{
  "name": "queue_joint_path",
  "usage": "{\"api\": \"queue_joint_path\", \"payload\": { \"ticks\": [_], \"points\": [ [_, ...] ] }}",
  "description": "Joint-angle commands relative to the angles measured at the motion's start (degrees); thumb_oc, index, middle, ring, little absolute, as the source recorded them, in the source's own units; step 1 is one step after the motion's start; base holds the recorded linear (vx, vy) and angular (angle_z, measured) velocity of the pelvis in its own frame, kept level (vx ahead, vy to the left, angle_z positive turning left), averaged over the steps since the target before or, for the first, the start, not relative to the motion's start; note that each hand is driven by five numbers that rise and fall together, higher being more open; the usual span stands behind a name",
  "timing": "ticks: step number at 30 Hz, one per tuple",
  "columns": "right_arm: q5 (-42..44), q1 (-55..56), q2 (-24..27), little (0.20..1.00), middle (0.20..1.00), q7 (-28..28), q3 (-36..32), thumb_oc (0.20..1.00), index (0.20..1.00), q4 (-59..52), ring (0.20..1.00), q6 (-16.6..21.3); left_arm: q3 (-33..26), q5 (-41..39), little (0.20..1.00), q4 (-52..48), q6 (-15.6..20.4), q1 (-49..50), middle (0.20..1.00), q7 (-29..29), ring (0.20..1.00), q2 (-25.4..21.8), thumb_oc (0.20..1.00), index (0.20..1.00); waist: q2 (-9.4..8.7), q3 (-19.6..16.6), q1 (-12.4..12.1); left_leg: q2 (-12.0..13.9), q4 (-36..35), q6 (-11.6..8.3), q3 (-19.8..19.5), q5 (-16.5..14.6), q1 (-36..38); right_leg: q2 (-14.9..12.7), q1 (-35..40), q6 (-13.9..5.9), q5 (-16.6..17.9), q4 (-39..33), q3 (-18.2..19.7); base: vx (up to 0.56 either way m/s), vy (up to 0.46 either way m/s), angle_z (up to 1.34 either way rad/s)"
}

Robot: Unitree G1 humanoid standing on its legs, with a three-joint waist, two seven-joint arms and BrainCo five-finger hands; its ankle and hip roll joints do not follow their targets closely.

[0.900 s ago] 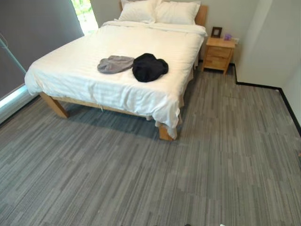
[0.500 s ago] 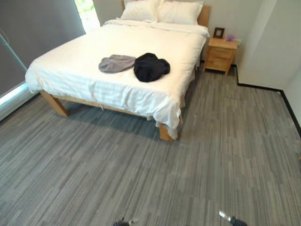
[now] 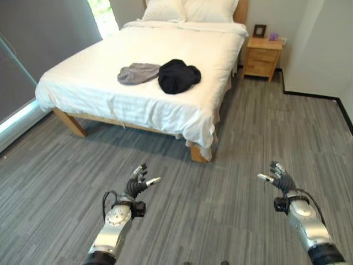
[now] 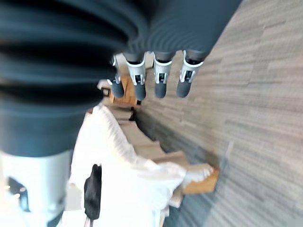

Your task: Pick up bed clothes into laundry basket.

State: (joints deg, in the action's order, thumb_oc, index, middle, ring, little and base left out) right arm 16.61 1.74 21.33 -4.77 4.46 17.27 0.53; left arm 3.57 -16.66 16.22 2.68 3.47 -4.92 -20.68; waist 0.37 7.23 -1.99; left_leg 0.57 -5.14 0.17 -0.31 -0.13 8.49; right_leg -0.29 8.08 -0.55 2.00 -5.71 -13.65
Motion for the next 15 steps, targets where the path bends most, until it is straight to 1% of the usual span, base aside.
{"api": "queue_joint_path", "payload": {
  "ticks": [1,3,5,6,7,8,12,13,15],
  "points": [
    [-1.55,0.4,-2.03,1.0,1.0,-1.66,-1.93,1.0,1.0,0.1,1.0,5.71,-0.8,1.2,1.0,1.07,5.28,-2.31,1.0,-3.19,1.0,0.27,1.0,1.0,-1.67,-1.26,-0.99,1.9,0.2,-4.0,-3.42,1.64,-3.15,-6.06,-0.41,-7.31,-3.35,3.62,3.61,0.0,0.0,0.0],
    [-3.74,1.76,-2.3,1.0,1.0,-1.87,-1.6,1.0,1.0,0.5,1.0,5.86,-1.01,0.48,1.0,0.93,5.5,-1.23,1.0,-3.69,1.0,1.53,1.0,1.0,-1.72,-1.07,-1.02,1.87,0.14,-3.98,-3.43,1.63,-3.21,-6.09,-0.4,-7.27,-3.38,3.51,3.66,0.0,0.0,0.0],
    [-3.38,3.52,-3.66,1.0,1.0,-1.85,-1.0,1.0,1.0,0.39,1.0,6.09,-0.83,-0.42,1.0,1.5,5.65,0.56,1.0,-4.29,1.0,3.19,1.0,1.0,-1.88,-0.7,-1.05,1.76,0.14,-3.9,-3.52,1.65,-3.31,-6.05,-0.38,-7.25,-3.36,3.36,3.48,0.02,0.004,-0.01],
    [-2.98,4.1,-4.14,1.0,1.0,-1.71,-0.64,1.0,1.0,0.16,1.0,6.24,-0.84,-1.64,1.0,1.67,5.67,1.12,1.0,-4.72,1.0,3.94,1.0,1.0,-1.97,-0.54,-1.08,1.69,0.15,-3.82,-3.63,1.68,-3.39,-6.06,-0.33,-7.24,-3.34,3.29,3.49,0.04,0.016,0.0],
    [-3.05,4.7,-4.34,1.0,1.0,-1.65,0.0,1.0,1.0,-0.52,1.0,6.23,-0.93,-5.17,1.0,2.31,5.79,1.98,1.0,-5.2,1.0,5.24,1.0,1.0,-2.15,-0.28,-1.17,1.5,0.21,-3.65,-3.83,1.66,-3.6,-6.25,-0.37,-7.33,-3.31,3.29,3.46,0.0,0.0,0.0],
    [-3.07,4.7,-4.45,1.0,1.0,-1.69,0.35,1.0,1.0,-1.22,1.0,6.15,-1.1,-6.12,1.0,2.38,5.83,2.22,1.0,-5.53,1.0,5.64,1.0,1.0,-2.23,-0.09,-1.22,1.41,0.26,-3.52,-3.87,1.65,-3.76,-6.41,-0.48,-7.42,-3.2,3.26,3.36,0.02,0.032,0.02],
    [-0.95,2.42,-4.49,1.0,1.0,-2.74,1.21,1.0,1.0,-0.99,1.0,7.23,-3.11,-6.46,1.0,0.92,6.96,2.34,1.0,-7.77,1.0,4.97,1.0,1.0,-2.67,0.29,-1.84,0.71,0.61,-2.81,-3.11,1.29,-4.71,-7.39,-1.63,-8.28,-2.47,3.38,3.84,0.03,0.084,0.02],
    [-0.65,0.61,-4.01,1.0,1.0,-2.87,1.63,1.0,1.0,-1.21,1.0,7.51,-4.58,-4.7,1.0,-0.35,7.39,1.79,1.0,-8.95,1.0,3.61,1.0,1.0,-2.86,0.54,-2.44,0.24,0.85,-2.44,-2.53,0.97,-5.17,-8.01,-2.3,-8.85,-2.19,3.89,4.2,0.05,0.151,-0.04],
    [-0.82,-1.01,-3.63,1.0,1.0,-2.82,1.99,1.0,1.0,-1.5,1.0,7.78,-5.82,-3.25,1.0,-1.03,7.98,1.14,1.0,-9.81,1.0,2.37,1.0,1.0,-2.99,0.84,-2.97,-0.41,1.14,-1.88,-2.27,0.51,-5.58,-8.97,-3.18,-9.39,-2.23,5.13,4.64,0.05,0.166,-0.08]
  ]
}}
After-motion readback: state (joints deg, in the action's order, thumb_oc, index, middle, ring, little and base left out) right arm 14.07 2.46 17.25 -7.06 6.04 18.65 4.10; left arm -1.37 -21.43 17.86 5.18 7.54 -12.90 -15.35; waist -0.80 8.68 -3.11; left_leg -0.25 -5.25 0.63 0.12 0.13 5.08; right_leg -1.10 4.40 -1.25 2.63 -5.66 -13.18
